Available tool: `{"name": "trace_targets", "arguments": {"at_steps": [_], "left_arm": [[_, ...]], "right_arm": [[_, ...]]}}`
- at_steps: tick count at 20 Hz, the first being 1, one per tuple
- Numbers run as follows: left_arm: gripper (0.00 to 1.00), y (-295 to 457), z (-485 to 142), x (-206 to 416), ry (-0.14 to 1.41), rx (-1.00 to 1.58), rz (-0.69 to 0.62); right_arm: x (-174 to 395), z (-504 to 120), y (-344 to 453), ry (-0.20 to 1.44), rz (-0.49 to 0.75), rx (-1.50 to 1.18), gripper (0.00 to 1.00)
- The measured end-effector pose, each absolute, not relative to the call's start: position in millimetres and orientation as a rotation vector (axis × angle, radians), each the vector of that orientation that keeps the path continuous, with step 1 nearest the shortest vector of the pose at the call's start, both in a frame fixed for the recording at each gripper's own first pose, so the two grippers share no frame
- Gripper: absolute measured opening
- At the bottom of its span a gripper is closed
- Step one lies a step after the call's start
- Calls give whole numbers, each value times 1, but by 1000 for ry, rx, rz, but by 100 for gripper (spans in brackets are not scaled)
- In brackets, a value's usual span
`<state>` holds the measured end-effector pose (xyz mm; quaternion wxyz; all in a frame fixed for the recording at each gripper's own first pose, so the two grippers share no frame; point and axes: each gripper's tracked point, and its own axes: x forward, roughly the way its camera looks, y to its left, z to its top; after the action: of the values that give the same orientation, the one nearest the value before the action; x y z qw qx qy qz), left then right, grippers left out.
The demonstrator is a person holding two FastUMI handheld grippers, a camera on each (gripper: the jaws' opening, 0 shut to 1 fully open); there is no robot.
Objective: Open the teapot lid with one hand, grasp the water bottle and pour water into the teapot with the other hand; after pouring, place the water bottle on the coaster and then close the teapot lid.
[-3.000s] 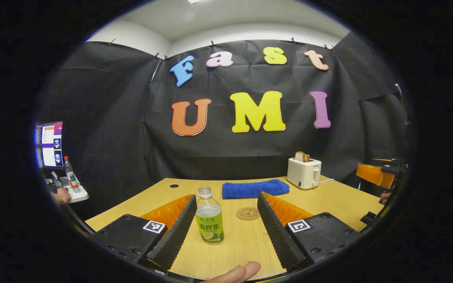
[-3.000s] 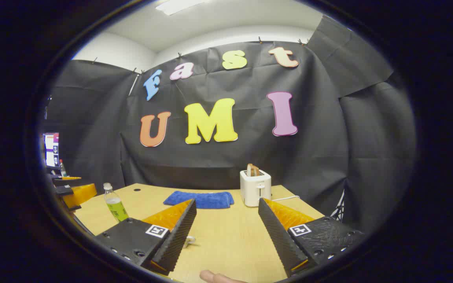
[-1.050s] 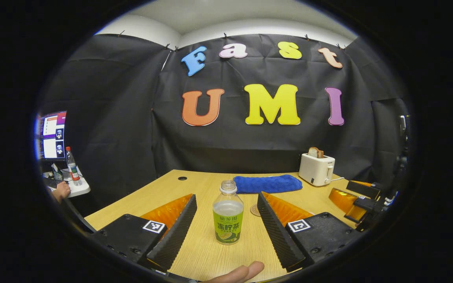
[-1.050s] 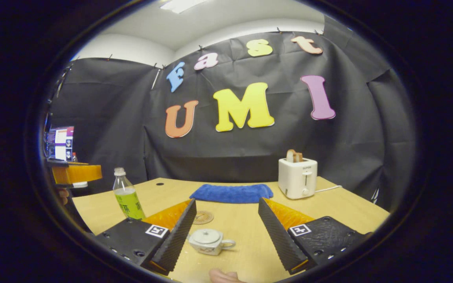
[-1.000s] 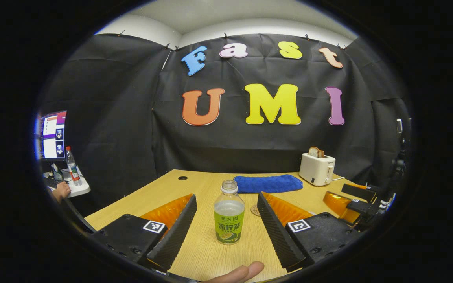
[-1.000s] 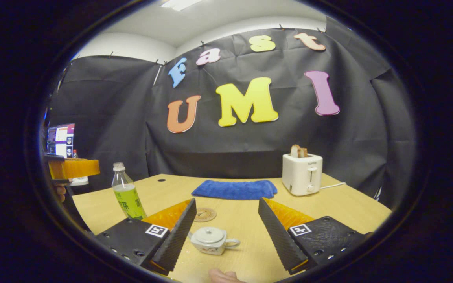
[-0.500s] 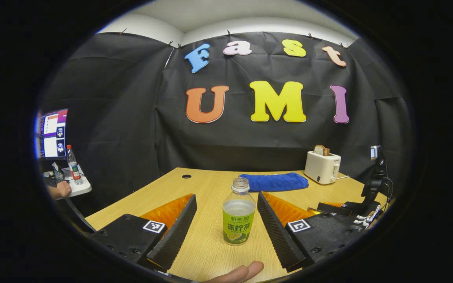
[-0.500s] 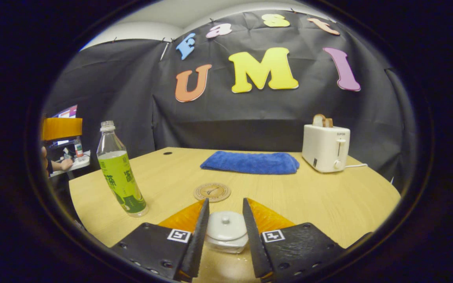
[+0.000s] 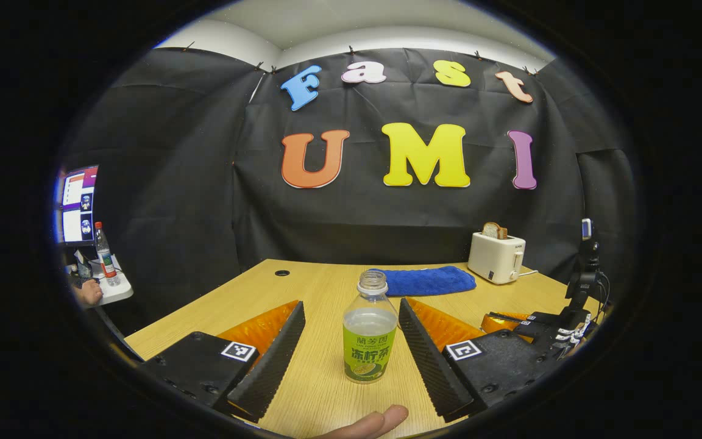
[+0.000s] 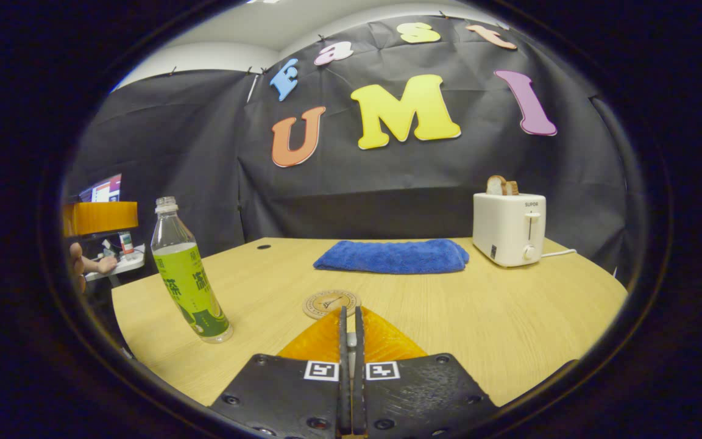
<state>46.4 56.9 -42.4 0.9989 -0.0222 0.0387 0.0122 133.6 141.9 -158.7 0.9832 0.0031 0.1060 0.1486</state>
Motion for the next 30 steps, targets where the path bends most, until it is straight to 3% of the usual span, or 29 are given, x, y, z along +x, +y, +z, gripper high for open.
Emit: {"name": "trace_targets", "arguments": {"at_steps": [8, 21, 30], "left_arm": [[97, 56, -55, 57, 86, -50, -1], [97, 29, -88, 86, 18, -51, -92], [97, 26, -119, 112, 26, -27, -64]], "right_arm": [[131, -117, 124, 166, 276, 41, 1], [76, -83, 66, 116, 250, 52, 2], [58, -60, 45, 55, 229, 39, 1]]}}
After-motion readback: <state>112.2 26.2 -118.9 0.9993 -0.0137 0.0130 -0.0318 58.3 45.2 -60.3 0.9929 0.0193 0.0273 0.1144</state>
